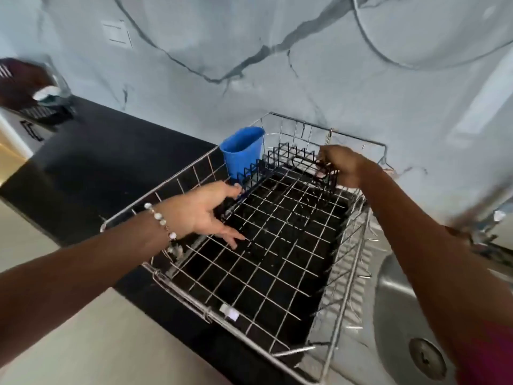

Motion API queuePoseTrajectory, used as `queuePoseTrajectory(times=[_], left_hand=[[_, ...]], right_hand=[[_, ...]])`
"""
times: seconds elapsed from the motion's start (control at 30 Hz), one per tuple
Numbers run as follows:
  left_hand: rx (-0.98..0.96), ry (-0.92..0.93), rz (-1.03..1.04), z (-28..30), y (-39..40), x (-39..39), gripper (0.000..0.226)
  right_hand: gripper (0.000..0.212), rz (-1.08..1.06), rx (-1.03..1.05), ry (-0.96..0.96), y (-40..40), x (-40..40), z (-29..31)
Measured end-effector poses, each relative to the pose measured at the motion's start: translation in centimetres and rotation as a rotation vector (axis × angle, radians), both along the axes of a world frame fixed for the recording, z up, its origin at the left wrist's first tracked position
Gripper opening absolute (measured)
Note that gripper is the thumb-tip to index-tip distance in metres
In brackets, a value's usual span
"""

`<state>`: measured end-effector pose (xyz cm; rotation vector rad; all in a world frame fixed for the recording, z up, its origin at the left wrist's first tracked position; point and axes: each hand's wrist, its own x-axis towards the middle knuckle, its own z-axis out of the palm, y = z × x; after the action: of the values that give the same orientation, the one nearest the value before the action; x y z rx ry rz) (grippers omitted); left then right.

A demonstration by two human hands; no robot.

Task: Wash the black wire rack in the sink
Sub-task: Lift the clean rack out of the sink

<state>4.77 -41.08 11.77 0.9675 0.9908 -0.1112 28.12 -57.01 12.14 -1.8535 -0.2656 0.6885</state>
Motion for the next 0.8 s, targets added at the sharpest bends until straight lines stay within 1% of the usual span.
queuePoseTrajectory(times=[0.07, 0.1, 0.2, 0.23, 0.27, 0.33, 0.37, 0.43, 0.53, 0.6, 0.63, 0.73, 0.8], left_hand=[[-0.037, 0.029, 0.013, -0.8, -0.2, 0.4, 0.082], [-0.056, 0.036, 0.026, -1.2, -0.6, 0.5, 0.079], [-0.095, 0.06, 0.023, -2.4, -1.0, 1.0, 0.076], [-0.103, 0.066, 0.025, -2.8, -1.0, 1.2, 0.078], [-0.098, 0.073, 0.023, -3.3, -1.0, 1.2, 0.079], [-0.072, 0.089, 0.024, -4.0, -1.2, 1.4, 0.077], [-0.062, 0.089, 0.025, -4.4, -1.3, 1.4, 0.077], [-0.061, 0.08, 0.021, -4.9, -1.5, 1.5, 0.079], [-0.037, 0.08, -0.074, -5.4, -1.2, 1.5, 0.074], [-0.007, 0.084, -0.152, -5.4, -1.2, 1.4, 0.067], [-0.011, 0.093, -0.155, -5.3, -1.3, 1.4, 0.067], [-0.04, 0.115, -0.146, -5.0, -1.4, 1.3, 0.073], [-0.04, 0.114, -0.184, -4.6, -1.5, 1.1, 0.075]], right_hand=[[0.006, -0.014, -0.072, 0.017, 1.2, 0.9, -1.4], [0.011, -0.013, -0.124, 0.016, 1.7, 1.6, -2.3], [0.039, 0.021, -0.256, -0.007, 2.8, 3.2, -4.4], [0.04, 0.038, -0.297, -0.022, 3.0, 2.9, -4.5], [0.032, 0.057, -0.331, -0.036, 3.2, 2.4, -4.4], [0.009, 0.096, -0.386, -0.034, 3.6, 1.7, -4.4], [0.008, 0.11, -0.411, -0.028, 3.6, 1.6, -4.4], [0.013, 0.125, -0.444, -0.027, 3.6, 1.7, -4.4], [0.011, 0.157, -0.471, -0.007, 3.4, 2.1, -5.0], [0.022, 0.187, -0.483, -0.009, 3.3, 2.0, -5.3], [0.027, 0.202, -0.489, -0.021, 3.3, 1.9, -5.3], [0.036, 0.213, -0.506, -0.072, 3.7, 1.9, -5.7], [0.052, 0.232, -0.542, -0.102, 3.7, 1.7, -5.6]])
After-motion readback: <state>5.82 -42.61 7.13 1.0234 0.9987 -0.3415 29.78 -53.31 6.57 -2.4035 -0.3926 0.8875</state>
